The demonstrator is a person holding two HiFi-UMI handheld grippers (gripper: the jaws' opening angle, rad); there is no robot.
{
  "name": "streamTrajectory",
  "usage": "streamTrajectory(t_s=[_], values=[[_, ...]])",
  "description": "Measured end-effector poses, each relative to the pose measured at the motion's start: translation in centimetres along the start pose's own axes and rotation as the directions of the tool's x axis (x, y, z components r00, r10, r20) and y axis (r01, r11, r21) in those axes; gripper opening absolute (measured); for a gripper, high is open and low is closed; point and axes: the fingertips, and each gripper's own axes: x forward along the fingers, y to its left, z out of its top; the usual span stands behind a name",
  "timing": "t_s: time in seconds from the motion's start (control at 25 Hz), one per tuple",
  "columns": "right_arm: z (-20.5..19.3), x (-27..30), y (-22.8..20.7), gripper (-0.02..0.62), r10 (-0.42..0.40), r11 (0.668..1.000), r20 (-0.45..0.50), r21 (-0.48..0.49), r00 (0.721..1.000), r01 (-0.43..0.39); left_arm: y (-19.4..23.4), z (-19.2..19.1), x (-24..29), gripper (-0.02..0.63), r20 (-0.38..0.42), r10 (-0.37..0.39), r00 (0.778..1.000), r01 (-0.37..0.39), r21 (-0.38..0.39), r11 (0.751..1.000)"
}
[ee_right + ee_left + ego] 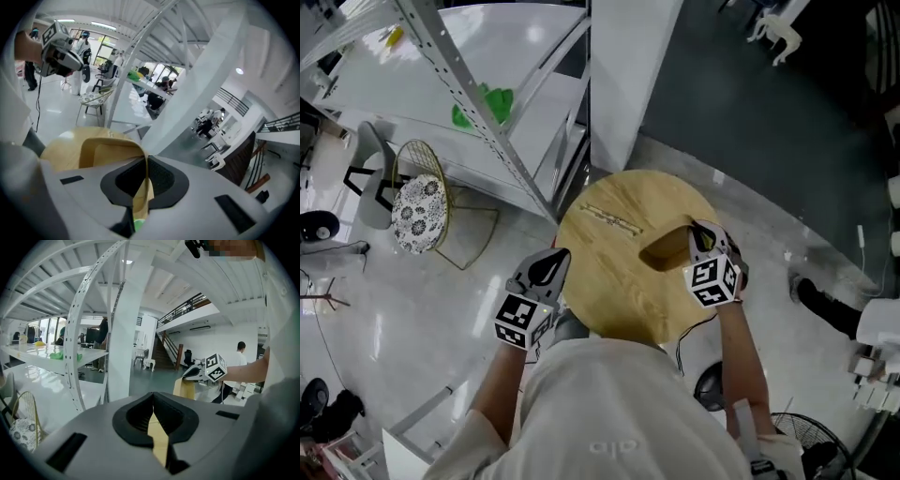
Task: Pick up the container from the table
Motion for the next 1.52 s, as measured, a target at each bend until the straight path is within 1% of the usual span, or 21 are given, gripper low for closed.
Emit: streamTrajectory(t_s=[0.08, 0.16, 0.28, 0.4, 0.52, 0.64, 0.84, 1.0, 1.08, 1.16, 1.28, 1.52], values=[[1.0, -1.6, -1.6, 0.040, -0.054, 0.996, 0.038, 0.072, 0.998, 0.051, 0.0, 1.6, 1.0, 0.017, 0.023, -0.021, 1.000, 0.021, 0.012, 1.000], [1.6, -3.4, -3.0, 0.040, -0.109, 0.984, 0.071, 0.146, 0.991, 0.098, -0.2, 3.0, 1.9, 0.017, 0.044, -0.042, 0.998, 0.041, 0.026, 0.999], [2.1, -5.8, -4.6, 0.040, -0.192, 0.952, 0.116, 0.262, 0.974, 0.157, -0.5, 5.0, 3.2, 0.017, 0.072, -0.079, 0.994, 0.075, 0.052, 0.996], [1.9, -8.2, -5.7, 0.040, -0.265, 0.905, 0.135, 0.375, 0.955, 0.198, -1.1, 6.6, 4.4, 0.017, 0.094, -0.117, 0.989, 0.109, 0.080, 0.991], [0.9, -10.6, -6.3, 0.040, -0.322, 0.851, 0.135, 0.475, 0.937, 0.224, -1.9, 7.8, 5.3, 0.017, 0.108, -0.150, 0.983, 0.140, 0.097, 0.985], [-0.5, -12.5, -6.5, 0.040, -0.378, 0.801, 0.136, 0.544, 0.916, 0.250, -2.9, 8.6, 6.2, 0.017, 0.118, -0.186, 0.975, 0.174, 0.109, 0.979], [-2.5, -15.5, -6.6, 0.040, -0.463, 0.720, 0.130, 0.632, 0.877, 0.286, -4.7, 9.6, 7.1, 0.017, 0.127, -0.248, 0.960, 0.232, 0.131, 0.964], [-4.3, -17.1, -6.2, 0.040, -0.512, 0.635, 0.118, 0.719, 0.851, 0.282, -5.9, 9.9, 7.6, 0.017, 0.132, -0.282, 0.950, 0.265, 0.134, 0.955], [-4.9, -17.7, -5.9, 0.040, -0.529, 0.599, 0.116, 0.753, 0.841, 0.272, -6.4, 10.0, 7.8, 0.017, 0.136, -0.292, 0.947, 0.275, 0.129, 0.953], [-5.4, -18.2, -5.6, 0.040, -0.543, 0.574, 0.112, 0.773, 0.832, 0.271, -6.9, 10.1, 7.9, 0.017, 0.142, -0.299, 0.944, 0.283, 0.126, 0.951], [-6.0, -18.9, -5.5, 0.040, -0.560, 0.547, 0.106, 0.792, 0.822, 0.270, -7.7, 10.4, 8.1, 0.017, 0.146, -0.312, 0.939, 0.295, 0.130, 0.947], [-6.7, -19.1, -5.1, 0.040, -0.572, 0.481, 0.112, 0.848, 0.813, 0.222, -8.7, 10.2, 8.3, 0.017, 0.146, -0.329, 0.933, 0.311, 0.133, 0.941]])
